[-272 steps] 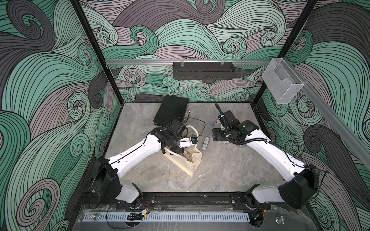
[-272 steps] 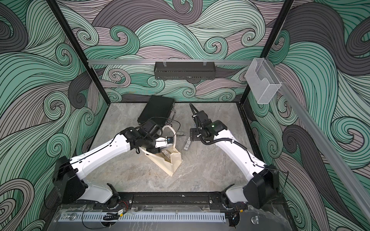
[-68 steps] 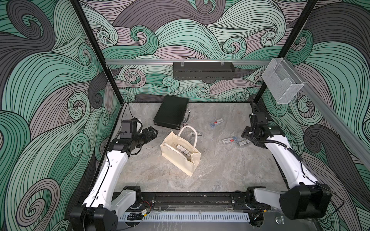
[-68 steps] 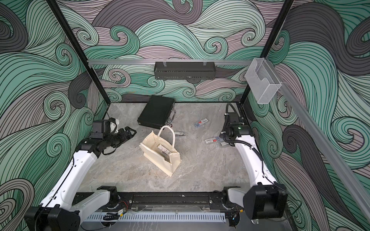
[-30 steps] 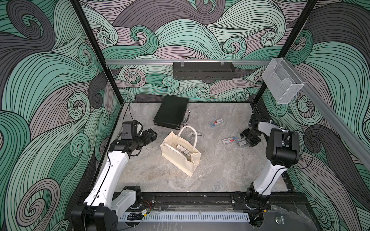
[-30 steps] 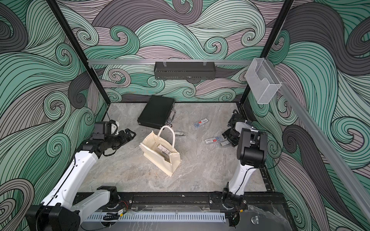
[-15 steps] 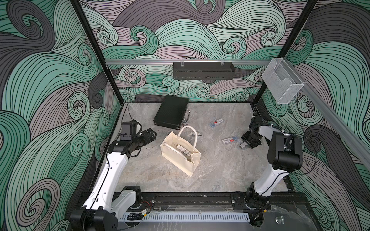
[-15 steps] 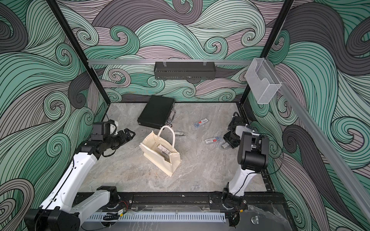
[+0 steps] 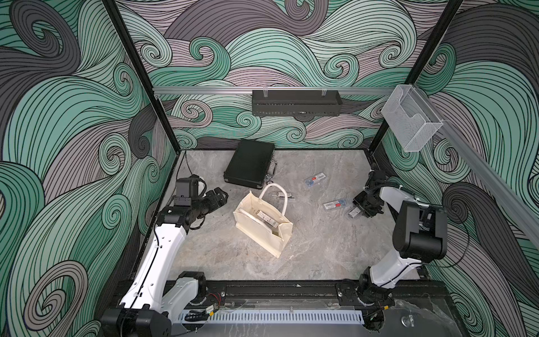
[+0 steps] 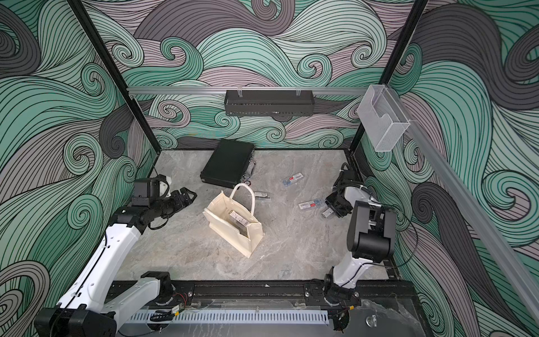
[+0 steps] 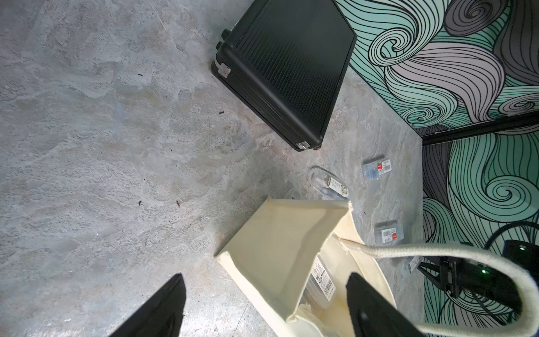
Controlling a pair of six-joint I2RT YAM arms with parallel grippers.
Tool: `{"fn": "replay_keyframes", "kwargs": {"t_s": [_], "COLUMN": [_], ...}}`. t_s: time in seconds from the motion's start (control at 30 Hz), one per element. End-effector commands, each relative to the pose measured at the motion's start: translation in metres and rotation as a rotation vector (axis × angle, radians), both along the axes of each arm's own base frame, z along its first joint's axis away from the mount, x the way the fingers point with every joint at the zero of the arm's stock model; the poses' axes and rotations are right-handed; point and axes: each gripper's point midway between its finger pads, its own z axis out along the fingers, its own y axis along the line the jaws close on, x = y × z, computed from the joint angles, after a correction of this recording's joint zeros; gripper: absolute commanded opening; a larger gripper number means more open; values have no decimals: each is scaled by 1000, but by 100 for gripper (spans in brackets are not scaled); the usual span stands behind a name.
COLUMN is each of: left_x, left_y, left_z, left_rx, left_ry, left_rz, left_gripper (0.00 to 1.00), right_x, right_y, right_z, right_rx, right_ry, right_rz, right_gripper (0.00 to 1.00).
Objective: Put the compass set into the canvas bag
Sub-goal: Pick up the compass set at the center of the board, then place the compass set in the canvas bag.
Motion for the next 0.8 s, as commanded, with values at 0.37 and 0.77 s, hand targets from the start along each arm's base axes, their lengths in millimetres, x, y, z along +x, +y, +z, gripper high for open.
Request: {"fn": "replay_keyframes", "kwargs": {"t_s": [0.37, 0.77], "left_x": [20, 18], "left_y": [-5, -10], "left_z": [10, 7], "left_rx": [-36, -84], "left_ry": [7, 21], "left_rz": [-19, -12], "left_gripper": [87, 87], "right_x": [0, -23], "right_y": [128, 291], "right_z": [177, 262], "right_rx": [-90, -194], "right_ry": [-529, -783], "right_rz": [555, 1132], "right_gripper": [40, 40]}}
